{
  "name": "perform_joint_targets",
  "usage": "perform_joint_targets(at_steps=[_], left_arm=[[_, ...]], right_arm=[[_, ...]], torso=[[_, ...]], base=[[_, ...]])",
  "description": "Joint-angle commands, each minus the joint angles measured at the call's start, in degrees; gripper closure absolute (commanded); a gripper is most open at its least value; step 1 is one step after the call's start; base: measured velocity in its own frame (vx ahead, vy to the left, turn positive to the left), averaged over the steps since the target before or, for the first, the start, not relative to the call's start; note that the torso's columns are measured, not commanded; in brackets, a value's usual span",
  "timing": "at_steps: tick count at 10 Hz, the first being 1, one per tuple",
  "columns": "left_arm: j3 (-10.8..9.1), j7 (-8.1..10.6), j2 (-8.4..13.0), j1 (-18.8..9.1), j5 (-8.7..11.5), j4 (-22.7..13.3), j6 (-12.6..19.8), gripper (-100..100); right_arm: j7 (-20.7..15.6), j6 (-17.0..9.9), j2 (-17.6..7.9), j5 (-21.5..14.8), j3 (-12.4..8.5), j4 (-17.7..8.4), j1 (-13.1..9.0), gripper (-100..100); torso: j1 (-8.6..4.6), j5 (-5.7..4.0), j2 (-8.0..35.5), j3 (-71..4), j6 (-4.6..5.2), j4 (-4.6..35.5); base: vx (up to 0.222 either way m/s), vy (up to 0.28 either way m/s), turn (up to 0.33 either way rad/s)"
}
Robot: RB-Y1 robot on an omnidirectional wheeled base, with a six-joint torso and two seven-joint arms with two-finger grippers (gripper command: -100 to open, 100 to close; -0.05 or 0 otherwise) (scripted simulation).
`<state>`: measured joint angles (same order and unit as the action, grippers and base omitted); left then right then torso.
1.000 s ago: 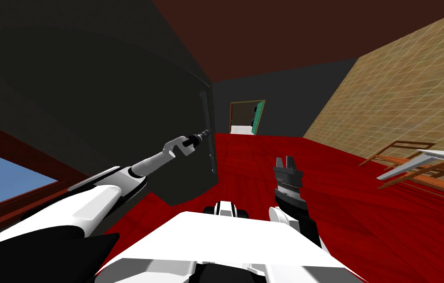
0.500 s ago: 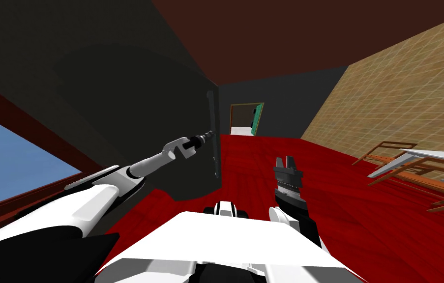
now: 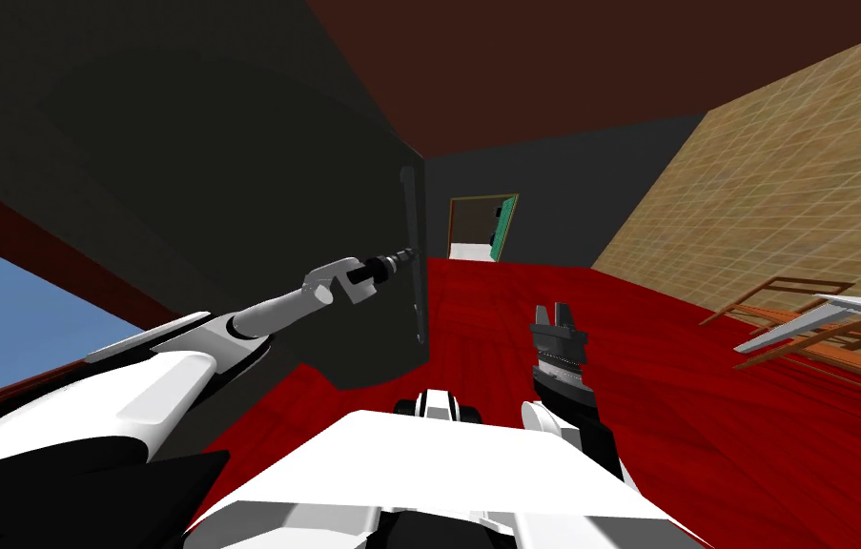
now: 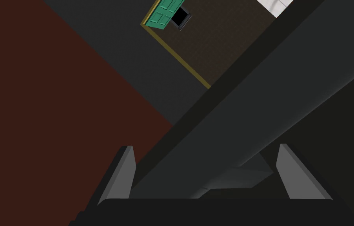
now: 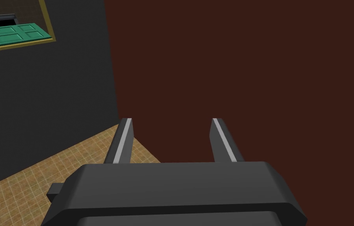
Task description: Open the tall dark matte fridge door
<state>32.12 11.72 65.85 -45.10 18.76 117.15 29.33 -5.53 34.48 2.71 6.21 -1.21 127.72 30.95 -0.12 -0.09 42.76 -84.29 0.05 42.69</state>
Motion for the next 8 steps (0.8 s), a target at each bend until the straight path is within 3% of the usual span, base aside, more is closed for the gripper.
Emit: perform_joint_targets(at_steps=[1,2,3,8], left_arm=[[-0.28,1.34,2.5,-2.07,1.91,2.39,1.38,-100],[0.09,1.08,2.14,-0.85,1.53,2.19,1.45,-100],[0.21,1.17,2.2,-0.79,1.6,2.22,1.59,0],[0.88,1.21,2.06,-0.2,1.78,2.13,1.78,0]], right_arm=[[0.0,0.0,0.0,0.0,0.0,0.0,0.0,0],[0.0,0.0,0.0,0.0,0.0,0.0,0.0,0],[0.0,0.0,0.0,0.0,0.0,0.0,-0.01,0],[0.0,0.0,0.0,0.0,0.0,0.0,-0.01,0]], torso=[[-0.04,-0.03,0.18,0.11,-0.05,0.15],[-0.05,-0.04,0.28,0.16,-0.06,0.23],[-0.03,-0.02,0.23,0.16,-0.06,0.09],[0.1,0.06,-0.37,-0.22,-0.07,-0.27]], base=[[0.042,-0.005,0.022],[0.025,-0.001,0.005],[0.01,0.001,-0.004],[0.0,0.0,0.0]])
